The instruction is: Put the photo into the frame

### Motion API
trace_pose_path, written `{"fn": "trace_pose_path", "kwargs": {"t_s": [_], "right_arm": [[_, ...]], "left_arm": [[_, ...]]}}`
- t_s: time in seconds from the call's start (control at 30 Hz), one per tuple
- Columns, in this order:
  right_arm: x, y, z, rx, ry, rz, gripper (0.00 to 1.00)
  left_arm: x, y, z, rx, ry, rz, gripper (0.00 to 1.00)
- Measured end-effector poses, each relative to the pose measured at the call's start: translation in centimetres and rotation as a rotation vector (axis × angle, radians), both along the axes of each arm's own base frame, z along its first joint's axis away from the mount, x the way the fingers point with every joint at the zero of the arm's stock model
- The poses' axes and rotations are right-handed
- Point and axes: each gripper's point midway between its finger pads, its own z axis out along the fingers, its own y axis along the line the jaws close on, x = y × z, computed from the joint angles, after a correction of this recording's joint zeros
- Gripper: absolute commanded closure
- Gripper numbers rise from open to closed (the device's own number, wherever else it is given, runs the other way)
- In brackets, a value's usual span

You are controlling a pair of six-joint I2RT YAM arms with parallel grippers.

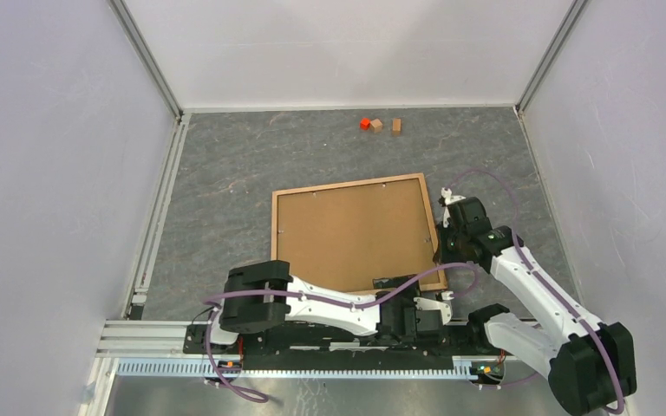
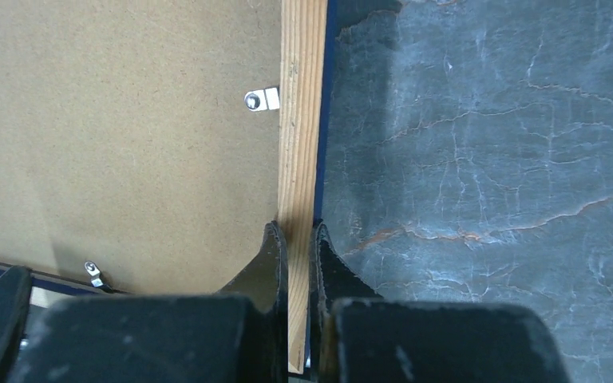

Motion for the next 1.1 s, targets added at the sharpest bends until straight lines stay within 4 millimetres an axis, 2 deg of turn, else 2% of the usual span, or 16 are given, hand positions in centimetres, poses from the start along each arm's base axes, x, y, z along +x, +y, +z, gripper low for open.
{"fn": "trace_pose_path", "kwargs": {"t_s": [0.17, 0.37, 0.47, 0.53, 0.6, 0.67, 0.73, 0.77, 0.8, 0.87, 0.93, 1.0, 1.03, 1.07, 1.1], "right_arm": [[0.3, 0.4, 1.7, 0.029, -0.016, -0.015, 1.00], [-0.6, 1.0, 1.8, 0.074, 0.025, -0.047, 1.00], [-0.6, 1.1, 2.3, 0.093, 0.016, -0.060, 1.00], [-0.3, 1.3, 3.1, 0.109, -0.008, -0.067, 1.00], [0.0, 1.6, 3.9, 0.129, -0.032, -0.075, 1.00], [0.1, 1.9, 4.7, 0.153, -0.057, -0.071, 0.90], [0.6, 2.2, 6.2, 0.173, -0.096, -0.056, 0.63], [1.0, 2.4, 7.4, 0.180, -0.121, -0.043, 0.50], [1.4, 2.5, 8.8, 0.184, -0.146, -0.029, 0.44], [3.1, 2.7, 13.8, 0.189, -0.270, 0.011, 0.31], [4.8, 2.6, 20.1, 0.197, -0.436, 0.020, 0.26], [5.7, 1.9, 26.9, 0.202, -0.620, 0.012, 0.19], [5.6, 1.2, 30.8, 0.203, -0.725, -0.006, 0.14], [5.3, 0.5, 33.9, 0.207, -0.812, -0.027, 0.06], [4.6, -0.4, 36.9, 0.211, -0.900, -0.051, 0.02]], "left_arm": [[1.8, 0.4, 0.5, 0.044, -0.129, 0.007, 0.16], [4.4, 0.8, 0.8, 0.107, -0.349, 0.023, 0.50], [5.1, 1.7, 0.9, 0.145, -0.418, 0.022, 0.63], [5.4, 2.0, 1.7, 0.160, -0.471, 0.018, 0.71], [5.7, 2.4, 3.2, 0.167, -0.517, 0.013, 0.74], [5.8, 2.5, 4.5, 0.155, -0.519, 0.005, 0.82], [5.8, 2.6, 6.3, 0.129, -0.524, 0.003, 0.95], [5.9, 2.6, 7.5, 0.109, -0.529, 0.007, 0.98], [5.9, 2.7, 8.6, 0.086, -0.532, 0.014, 0.98], [6.0, 3.2, 10.9, 0.050, -0.534, 0.022, 0.98], [6.1, 3.6, 13.0, 0.028, -0.536, 0.020, 0.98], [6.2, 3.9, 15.1, -0.006, -0.534, 0.032, 0.98], [6.3, 4.0, 16.1, -0.021, -0.531, 0.038, 0.98], [6.5, 4.0, 17.1, -0.041, -0.525, 0.048, 0.98], [6.7, 4.0, 18.2, -0.064, -0.516, 0.058, 0.98]]}}
